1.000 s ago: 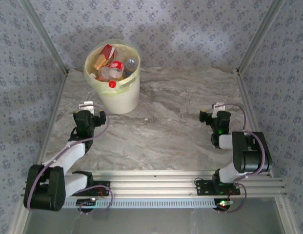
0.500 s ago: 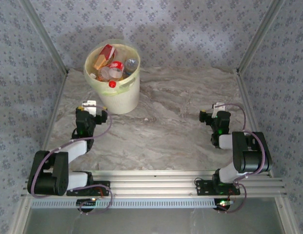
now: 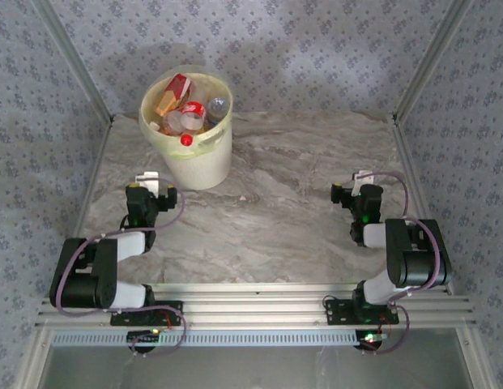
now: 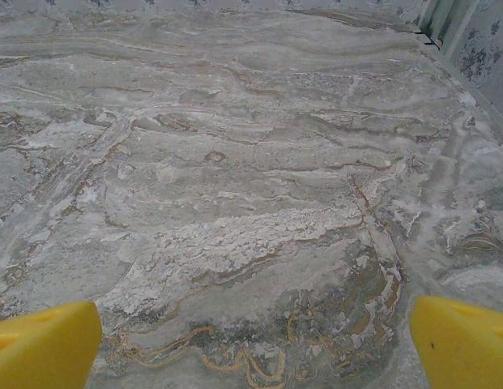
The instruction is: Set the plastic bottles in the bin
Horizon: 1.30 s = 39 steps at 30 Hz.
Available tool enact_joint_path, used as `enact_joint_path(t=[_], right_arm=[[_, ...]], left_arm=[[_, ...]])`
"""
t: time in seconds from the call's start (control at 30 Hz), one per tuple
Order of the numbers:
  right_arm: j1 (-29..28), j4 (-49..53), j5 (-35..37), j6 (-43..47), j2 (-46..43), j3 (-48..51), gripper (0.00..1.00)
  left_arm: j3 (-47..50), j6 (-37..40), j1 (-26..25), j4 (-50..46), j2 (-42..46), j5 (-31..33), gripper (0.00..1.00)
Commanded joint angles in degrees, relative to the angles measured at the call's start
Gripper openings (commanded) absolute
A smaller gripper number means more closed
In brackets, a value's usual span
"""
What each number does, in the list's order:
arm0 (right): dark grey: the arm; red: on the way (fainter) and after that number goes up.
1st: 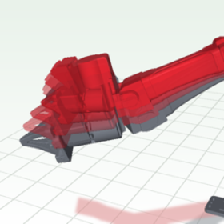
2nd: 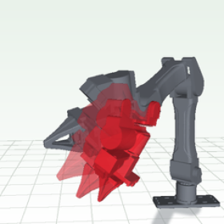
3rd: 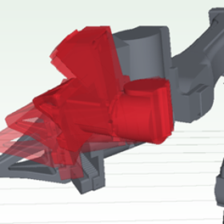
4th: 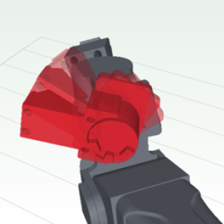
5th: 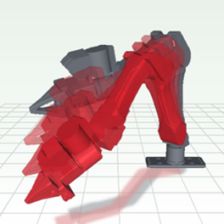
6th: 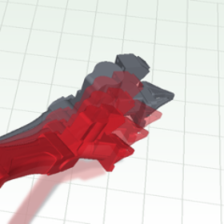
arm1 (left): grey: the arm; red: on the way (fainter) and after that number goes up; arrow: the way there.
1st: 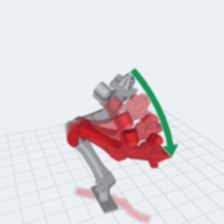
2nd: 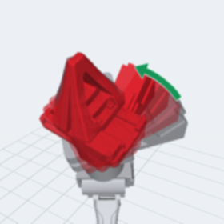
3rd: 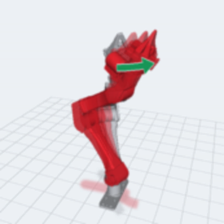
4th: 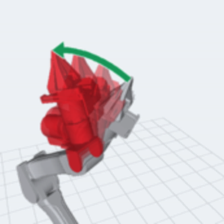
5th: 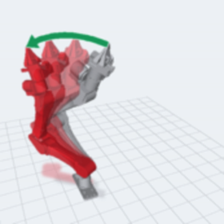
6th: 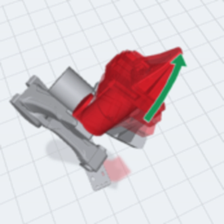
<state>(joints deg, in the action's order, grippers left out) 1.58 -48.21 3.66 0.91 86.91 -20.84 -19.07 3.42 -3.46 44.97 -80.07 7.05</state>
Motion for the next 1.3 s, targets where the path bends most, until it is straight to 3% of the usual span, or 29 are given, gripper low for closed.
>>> enact_joint_path(t=[0.0,0.17,0.27,0.63,0.73,1.27], right_arm=[[-0.21,0.26,0.75,-0.03,0.44,-1.12,1.00],[-0.20,0.31,0.74,-0.03,0.38,-1.09,1.00],[-0.25,0.31,0.76,-0.03,0.36,-1.13,1.00],[-0.19,0.31,0.69,-0.03,0.44,-1.07,1.00],[-0.24,0.31,0.73,-0.03,0.41,-1.05,1.00],[-0.22,0.48,0.55,0.06,0.42,-1.21,1.00]], left_arm=[[1.32,-0.69,0.78,7.95,-2.78,-3.49,1.00],[-2.46,-1.92,1.83,5.22,-7.54,-3.30,1.00],[-4.88,-5.08,5.62,1.16,-7.82,-7.87,1.00],[-1.36,-2.79,4.39,7.00,-7.29,-9.88,1.00],[-4.76,-5.19,6.39,1.19,-7.84,-10.21,1.00],[-4.77,-5.04,5.70,1.52,-7.97,-8.19,1.00]])
